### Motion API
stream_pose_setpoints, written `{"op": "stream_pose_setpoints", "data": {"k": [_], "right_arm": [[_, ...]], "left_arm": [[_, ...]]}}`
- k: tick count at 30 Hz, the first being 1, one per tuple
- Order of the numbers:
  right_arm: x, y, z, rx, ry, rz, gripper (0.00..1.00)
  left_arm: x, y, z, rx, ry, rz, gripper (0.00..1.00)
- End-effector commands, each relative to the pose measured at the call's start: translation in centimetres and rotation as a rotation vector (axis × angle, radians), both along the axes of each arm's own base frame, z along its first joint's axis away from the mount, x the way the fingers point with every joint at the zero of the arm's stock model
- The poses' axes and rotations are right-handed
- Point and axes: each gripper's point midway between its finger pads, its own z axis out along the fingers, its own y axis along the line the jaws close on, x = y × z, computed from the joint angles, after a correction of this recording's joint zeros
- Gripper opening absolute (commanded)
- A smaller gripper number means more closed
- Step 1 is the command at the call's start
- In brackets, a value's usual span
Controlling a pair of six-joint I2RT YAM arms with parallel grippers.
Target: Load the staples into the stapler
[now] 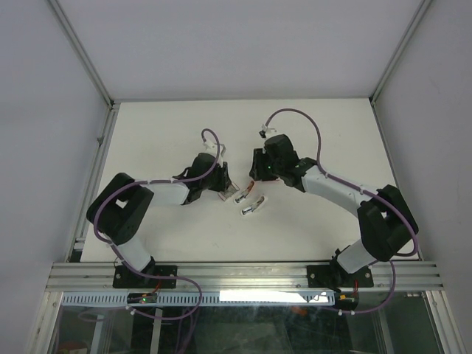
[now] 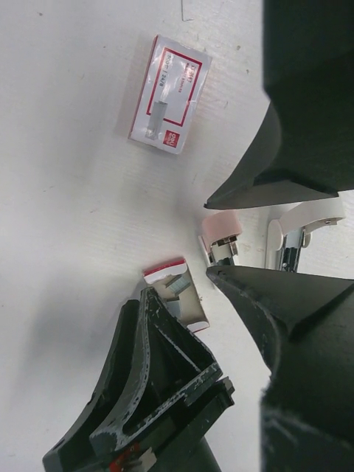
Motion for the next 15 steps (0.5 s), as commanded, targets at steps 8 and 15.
{"op": "stream_pose_setpoints", "data": {"k": [8, 15], "right_arm": [[0.72, -0.61, 1.7, 0.016, -0.069, -0.028, 0.39], [0.67, -0.9, 1.42, 0.01, -0.065, -0.033, 0.39]], "left_arm": [[1.08, -1.36, 1.13, 0.047, -0.07, -0.034, 0.26], [1.06, -1.75, 0.66, 0.057, -0.062, -0.048, 0.23]]}}
